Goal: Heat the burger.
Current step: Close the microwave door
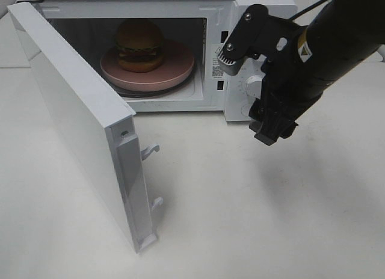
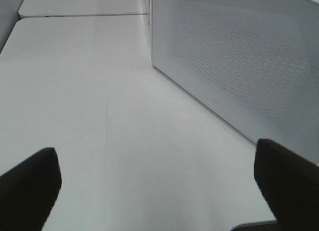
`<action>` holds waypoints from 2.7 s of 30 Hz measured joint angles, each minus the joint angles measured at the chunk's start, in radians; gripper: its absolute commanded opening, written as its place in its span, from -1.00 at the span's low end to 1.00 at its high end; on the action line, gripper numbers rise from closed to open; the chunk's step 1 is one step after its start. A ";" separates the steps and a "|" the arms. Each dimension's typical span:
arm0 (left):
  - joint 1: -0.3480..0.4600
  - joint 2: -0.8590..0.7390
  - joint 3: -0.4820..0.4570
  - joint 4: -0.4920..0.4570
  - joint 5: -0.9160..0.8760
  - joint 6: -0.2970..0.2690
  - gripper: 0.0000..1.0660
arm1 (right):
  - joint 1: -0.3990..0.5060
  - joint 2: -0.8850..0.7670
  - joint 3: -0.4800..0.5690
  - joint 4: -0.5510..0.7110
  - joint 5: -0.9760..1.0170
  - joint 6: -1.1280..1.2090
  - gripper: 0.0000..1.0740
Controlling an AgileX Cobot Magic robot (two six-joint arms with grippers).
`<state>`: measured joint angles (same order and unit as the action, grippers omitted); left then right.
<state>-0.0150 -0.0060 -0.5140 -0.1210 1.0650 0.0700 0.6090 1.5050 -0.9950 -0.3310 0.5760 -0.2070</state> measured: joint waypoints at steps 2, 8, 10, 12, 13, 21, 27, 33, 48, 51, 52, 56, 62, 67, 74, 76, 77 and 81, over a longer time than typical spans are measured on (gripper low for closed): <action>0.000 0.000 0.000 0.000 0.000 0.000 0.83 | 0.000 -0.044 0.017 0.001 0.054 0.096 0.39; 0.000 0.000 0.000 0.000 0.000 0.000 0.83 | 0.000 -0.140 0.066 0.030 0.124 0.187 0.39; 0.000 0.000 0.000 0.000 0.000 0.000 0.83 | 0.000 -0.205 0.099 0.078 0.158 0.198 0.39; 0.000 0.000 0.000 0.000 0.000 0.000 0.83 | 0.000 -0.246 0.115 0.114 0.188 0.207 0.39; 0.000 0.000 0.000 0.000 0.000 0.000 0.83 | 0.000 -0.246 0.115 0.114 0.188 0.207 0.39; 0.000 0.000 0.000 0.000 0.000 0.000 0.83 | 0.000 -0.373 0.122 0.205 0.368 0.207 0.39; 0.000 0.000 0.000 0.000 0.000 0.000 0.83 | 0.000 -0.481 0.122 0.212 0.466 0.207 0.39; 0.000 0.000 0.000 0.000 0.000 0.000 0.83 | 0.000 -0.583 0.122 0.212 0.507 0.207 0.39; 0.000 0.000 0.000 0.000 0.000 0.000 0.83 | -0.051 -0.883 0.275 0.218 0.538 0.261 0.39; 0.000 0.000 0.000 0.000 0.000 0.000 0.83 | -0.121 -0.940 0.312 0.218 0.535 0.265 0.39; 0.000 0.000 0.000 0.000 0.000 0.000 0.83 | -0.165 -0.981 0.338 0.218 0.525 0.266 0.39; 0.000 0.000 0.000 0.000 0.000 0.000 0.83 | -0.243 -1.071 0.383 0.218 0.505 0.274 0.39; 0.000 0.000 0.000 0.000 0.000 0.000 0.83 | -0.341 -1.186 0.438 0.221 0.496 0.281 0.39; 0.000 0.000 0.000 0.000 0.000 0.000 0.83 | -0.410 -1.270 0.466 0.227 0.479 0.282 0.39; 0.000 0.000 0.000 0.000 0.000 0.000 0.83 | -0.471 -1.370 0.497 0.260 0.434 0.280 0.39; 0.000 0.000 0.000 0.000 0.000 0.000 0.83 | -0.488 -1.410 0.497 0.263 0.433 0.279 0.39; 0.000 0.000 0.000 0.000 0.000 0.000 0.83 | -0.488 -1.410 0.497 0.263 0.433 0.279 0.39; 0.000 0.000 0.000 0.000 0.000 0.000 0.83 | -0.517 -1.491 0.497 0.265 0.429 0.273 0.38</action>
<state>-0.0150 -0.0060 -0.5140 -0.1210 1.0650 0.0700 0.0920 0.0140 -0.4980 -0.0660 1.0050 0.0660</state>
